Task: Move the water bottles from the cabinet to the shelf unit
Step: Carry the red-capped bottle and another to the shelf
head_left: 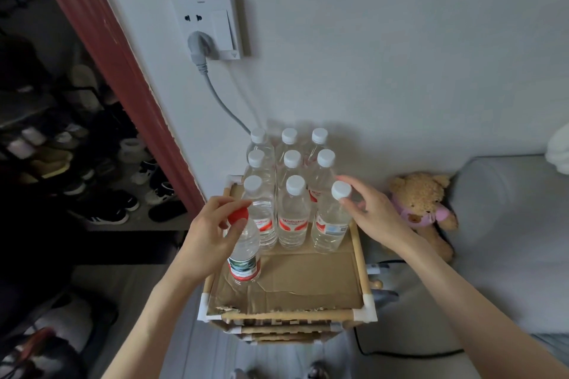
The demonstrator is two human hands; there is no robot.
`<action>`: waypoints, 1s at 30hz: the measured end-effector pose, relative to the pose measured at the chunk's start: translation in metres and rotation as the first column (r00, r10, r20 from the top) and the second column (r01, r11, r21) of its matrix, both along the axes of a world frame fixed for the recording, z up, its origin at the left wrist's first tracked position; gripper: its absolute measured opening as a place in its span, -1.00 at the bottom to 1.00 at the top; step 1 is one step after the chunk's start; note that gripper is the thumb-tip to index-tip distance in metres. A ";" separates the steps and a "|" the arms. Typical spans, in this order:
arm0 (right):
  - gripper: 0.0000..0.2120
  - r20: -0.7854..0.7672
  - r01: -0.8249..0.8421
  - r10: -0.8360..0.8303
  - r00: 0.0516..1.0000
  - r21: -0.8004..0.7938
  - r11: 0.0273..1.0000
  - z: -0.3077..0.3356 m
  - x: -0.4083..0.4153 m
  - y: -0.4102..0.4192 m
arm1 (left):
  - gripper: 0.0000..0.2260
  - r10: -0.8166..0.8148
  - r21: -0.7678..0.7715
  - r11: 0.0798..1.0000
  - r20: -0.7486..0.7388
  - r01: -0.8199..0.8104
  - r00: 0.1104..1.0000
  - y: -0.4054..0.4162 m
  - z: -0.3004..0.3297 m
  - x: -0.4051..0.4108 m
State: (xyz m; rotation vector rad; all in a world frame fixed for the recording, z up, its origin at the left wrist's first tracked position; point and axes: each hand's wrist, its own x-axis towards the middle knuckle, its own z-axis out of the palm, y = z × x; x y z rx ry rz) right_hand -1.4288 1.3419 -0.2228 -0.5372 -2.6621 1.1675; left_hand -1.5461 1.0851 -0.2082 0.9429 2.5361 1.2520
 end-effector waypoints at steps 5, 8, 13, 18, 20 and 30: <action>-0.70 -0.002 0.136 -0.138 0.990 0.143 0.980 0.005 -0.006 0.004 | -0.73 0.037 0.053 0.998 0.020 -0.038 0.999 0.000 -0.003 0.000; -0.69 0.004 0.097 -0.098 0.995 0.117 0.988 0.005 -0.005 0.005 | -0.67 0.019 0.070 0.997 0.108 -0.027 0.994 -0.004 -0.004 -0.001; -0.64 0.015 0.025 -0.026 1.000 0.039 0.999 0.005 -0.001 0.005 | -0.69 0.024 0.116 0.993 0.114 -0.037 0.993 -0.005 -0.007 0.004; -0.70 0.005 0.137 -0.139 0.990 0.141 0.980 0.004 -0.006 0.009 | -0.71 0.053 0.112 0.992 0.105 -0.064 0.993 -0.002 -0.007 0.000; -0.65 -0.004 0.115 -0.115 0.993 0.113 0.987 0.004 -0.005 0.005 | -0.67 0.056 0.108 0.992 0.124 -0.070 0.991 -0.002 -0.008 -0.001; -0.66 -0.020 0.106 -0.105 0.994 0.059 0.993 0.004 -0.006 0.003 | -0.66 0.035 0.131 0.990 0.140 -0.054 0.989 -0.001 -0.009 0.004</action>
